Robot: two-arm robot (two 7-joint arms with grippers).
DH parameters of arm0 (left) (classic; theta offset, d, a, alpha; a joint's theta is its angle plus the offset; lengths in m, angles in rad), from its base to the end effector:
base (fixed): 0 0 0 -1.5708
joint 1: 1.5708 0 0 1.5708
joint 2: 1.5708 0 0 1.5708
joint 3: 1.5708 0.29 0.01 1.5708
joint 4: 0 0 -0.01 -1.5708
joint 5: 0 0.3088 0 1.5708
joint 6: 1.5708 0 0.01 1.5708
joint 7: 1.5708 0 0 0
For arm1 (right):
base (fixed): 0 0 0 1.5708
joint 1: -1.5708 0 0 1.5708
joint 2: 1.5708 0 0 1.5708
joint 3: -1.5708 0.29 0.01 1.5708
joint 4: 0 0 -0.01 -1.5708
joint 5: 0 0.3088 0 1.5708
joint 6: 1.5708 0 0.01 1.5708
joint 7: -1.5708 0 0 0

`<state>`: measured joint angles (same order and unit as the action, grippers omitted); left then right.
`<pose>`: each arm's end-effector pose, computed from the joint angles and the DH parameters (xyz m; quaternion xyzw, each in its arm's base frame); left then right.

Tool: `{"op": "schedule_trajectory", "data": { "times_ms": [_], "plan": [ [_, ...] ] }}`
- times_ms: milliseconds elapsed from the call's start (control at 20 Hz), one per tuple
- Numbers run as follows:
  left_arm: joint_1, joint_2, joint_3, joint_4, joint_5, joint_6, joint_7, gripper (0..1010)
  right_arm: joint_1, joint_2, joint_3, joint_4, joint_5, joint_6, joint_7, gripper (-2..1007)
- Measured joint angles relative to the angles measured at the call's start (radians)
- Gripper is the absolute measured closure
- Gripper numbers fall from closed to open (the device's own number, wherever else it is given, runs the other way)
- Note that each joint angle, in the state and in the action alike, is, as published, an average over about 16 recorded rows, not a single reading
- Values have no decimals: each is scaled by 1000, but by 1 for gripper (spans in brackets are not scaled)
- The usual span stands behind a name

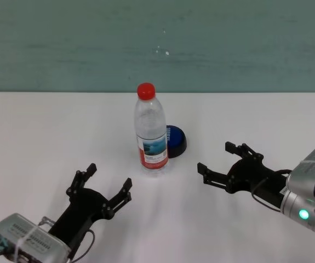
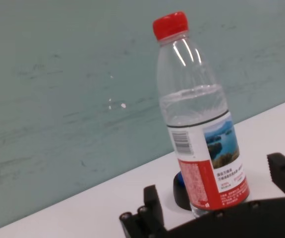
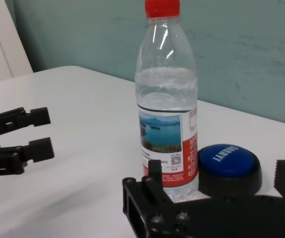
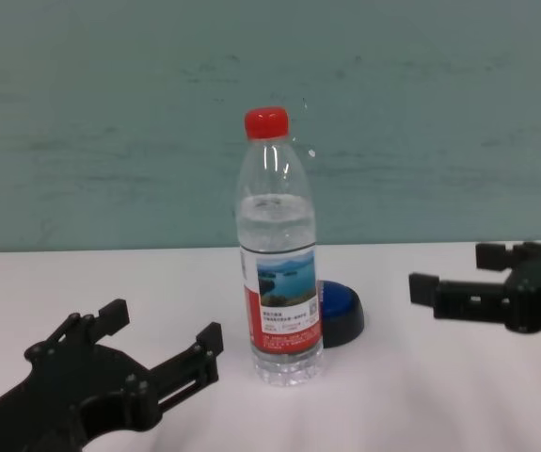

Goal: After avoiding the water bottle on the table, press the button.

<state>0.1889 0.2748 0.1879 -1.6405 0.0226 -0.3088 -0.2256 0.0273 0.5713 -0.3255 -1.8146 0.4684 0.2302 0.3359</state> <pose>0.2637 0.0155 -0.3366 0.0397 -0.1359 0.5098 0.8486 0.3114 -0.0341 -0.2369 -0.0891 0.0288 -0.4076 0.9084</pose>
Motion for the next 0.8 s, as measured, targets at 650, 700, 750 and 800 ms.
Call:
{"op": "schedule_trajectory", "data": {
  "times_ms": [650,700,750,800],
  "plan": [
    [0,0,0,0,0,0,0,10,13,-28,-22,18,-29,-32,12,2],
    [0,0,0,0,0,0,0,10,15,-31,-25,21,-32,-37,15,2],
    [0,0,0,0,0,0,0,10,17,-35,-28,23,-35,-43,18,2],
    [0,0,0,0,0,0,0,10,18,-39,-31,25,-38,-48,21,2]
  ]
}}
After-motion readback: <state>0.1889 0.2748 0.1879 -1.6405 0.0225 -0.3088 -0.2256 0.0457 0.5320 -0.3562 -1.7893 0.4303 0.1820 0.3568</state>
